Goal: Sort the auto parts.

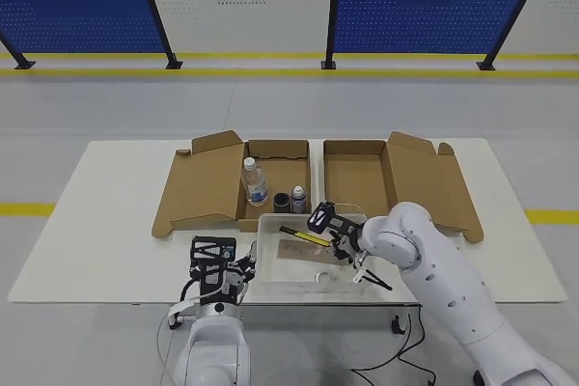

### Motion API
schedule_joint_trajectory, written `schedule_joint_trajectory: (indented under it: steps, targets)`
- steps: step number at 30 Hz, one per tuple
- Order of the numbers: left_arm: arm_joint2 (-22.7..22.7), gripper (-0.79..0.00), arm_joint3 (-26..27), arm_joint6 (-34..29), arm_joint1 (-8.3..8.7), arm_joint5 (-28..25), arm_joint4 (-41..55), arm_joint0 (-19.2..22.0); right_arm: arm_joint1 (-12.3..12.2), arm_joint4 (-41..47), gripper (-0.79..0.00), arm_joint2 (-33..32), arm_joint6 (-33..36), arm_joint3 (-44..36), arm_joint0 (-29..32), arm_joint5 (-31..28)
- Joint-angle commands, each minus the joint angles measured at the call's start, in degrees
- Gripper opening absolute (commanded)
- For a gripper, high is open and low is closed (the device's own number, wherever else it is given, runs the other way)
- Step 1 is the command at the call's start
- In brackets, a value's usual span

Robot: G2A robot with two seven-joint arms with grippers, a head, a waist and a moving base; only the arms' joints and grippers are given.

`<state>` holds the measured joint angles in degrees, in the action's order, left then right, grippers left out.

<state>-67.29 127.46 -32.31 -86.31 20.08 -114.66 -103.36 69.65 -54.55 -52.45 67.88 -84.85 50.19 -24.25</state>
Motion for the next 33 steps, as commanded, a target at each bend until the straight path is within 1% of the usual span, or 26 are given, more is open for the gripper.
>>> schedule_joint_trajectory:
  steps: [1, 11, 23, 33]
  targets:
    - [0.0, 0.0, 0.0, 0.0, 0.0, 0.0, 0.0, 0.0, -0.18, 0.0, -0.785, -0.47, -0.07, -0.52, 0.25, 0.06]
    - [0.0, 0.0, 0.0, 0.0, 0.0, 0.0, 0.0, 0.0, -0.9, 0.54, -0.785, -2.58, -1.4, -2.97, 1.26, 0.47]
    - [0.0, 0.0, 0.0, 0.0, 0.0, 0.0, 0.0, 0.0, -1.28, 1.38, -0.785, -2.96, -1.12, -5.24, 1.61, 1.33]
    - [0.0, 0.0, 0.0, 0.0, 0.0, 0.0, 0.0, 0.0, -2.03, 2.15, -0.785, -5.36, -0.44, -9.71, 2.41, 2.47]
